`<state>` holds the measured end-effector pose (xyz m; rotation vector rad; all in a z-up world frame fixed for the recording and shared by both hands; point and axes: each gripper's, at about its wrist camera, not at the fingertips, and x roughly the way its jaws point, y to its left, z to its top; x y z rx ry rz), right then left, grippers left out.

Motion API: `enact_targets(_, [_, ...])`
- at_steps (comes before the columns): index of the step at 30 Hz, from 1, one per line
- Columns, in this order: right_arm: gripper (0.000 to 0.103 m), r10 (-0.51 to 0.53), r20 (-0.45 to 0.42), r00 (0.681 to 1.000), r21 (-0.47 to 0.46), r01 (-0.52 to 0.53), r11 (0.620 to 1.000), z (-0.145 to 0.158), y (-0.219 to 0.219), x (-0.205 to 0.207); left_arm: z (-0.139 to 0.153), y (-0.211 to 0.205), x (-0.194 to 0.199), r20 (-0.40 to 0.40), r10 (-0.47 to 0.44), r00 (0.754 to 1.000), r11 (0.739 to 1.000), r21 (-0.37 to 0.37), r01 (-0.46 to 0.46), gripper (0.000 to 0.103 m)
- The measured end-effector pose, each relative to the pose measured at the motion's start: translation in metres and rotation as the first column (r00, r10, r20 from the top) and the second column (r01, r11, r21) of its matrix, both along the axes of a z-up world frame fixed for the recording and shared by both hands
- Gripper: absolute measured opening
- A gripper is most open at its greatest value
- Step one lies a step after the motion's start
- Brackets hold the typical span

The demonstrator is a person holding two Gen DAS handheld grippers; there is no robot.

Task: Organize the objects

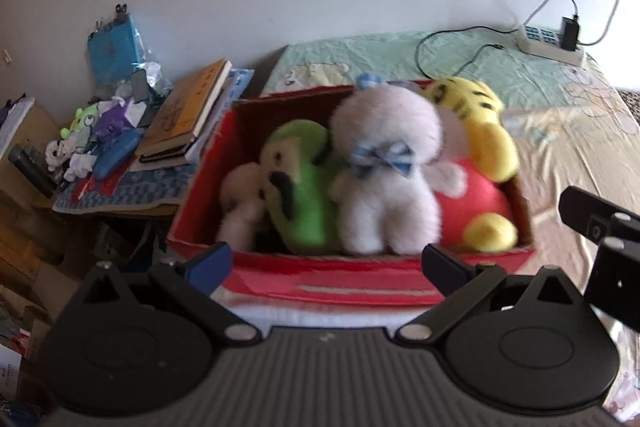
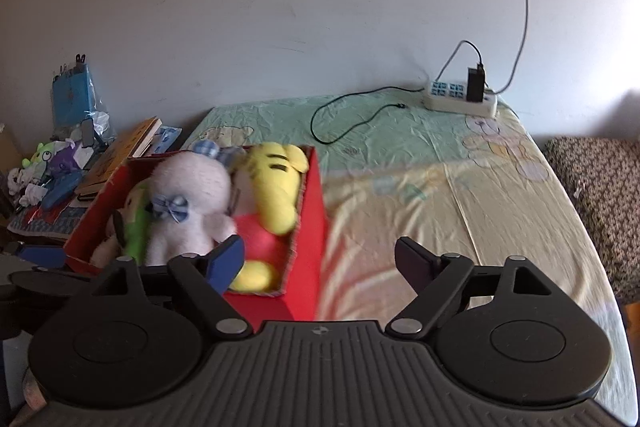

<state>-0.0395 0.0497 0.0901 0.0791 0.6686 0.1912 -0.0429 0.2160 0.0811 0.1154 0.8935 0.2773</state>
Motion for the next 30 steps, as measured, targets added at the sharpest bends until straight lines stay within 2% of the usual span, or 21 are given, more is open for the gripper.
enact_targets(4, [0.092,-0.007,0.015,1.000,-0.025,0.007,1.000,0.006,0.017,0.007,0.004,0.020,0.008,0.003,0.000,1.000,1.000,-0.009,0.000,0.101])
enact_targets(10, [0.094,-0.041,-0.003,0.999,-0.023,0.041,0.999,0.004,0.034,0.019,0.003,0.043,0.020,0.004,-0.019,1.000,1.000,-0.016,0.019,0.101])
enact_targets(25, [0.088,-0.113,-0.045,0.993,-0.018,0.113,0.993,-0.009,0.069,0.029,-0.009,0.070,0.038,-0.009,-0.097,0.995,0.995,-0.014,0.097,0.101])
enact_targets(30, [0.088,-0.133,-0.032,0.991,-0.037,0.131,0.991,-0.009,0.080,0.029,-0.012,0.080,0.042,-0.011,-0.117,0.993,0.992,-0.039,0.117,0.101])
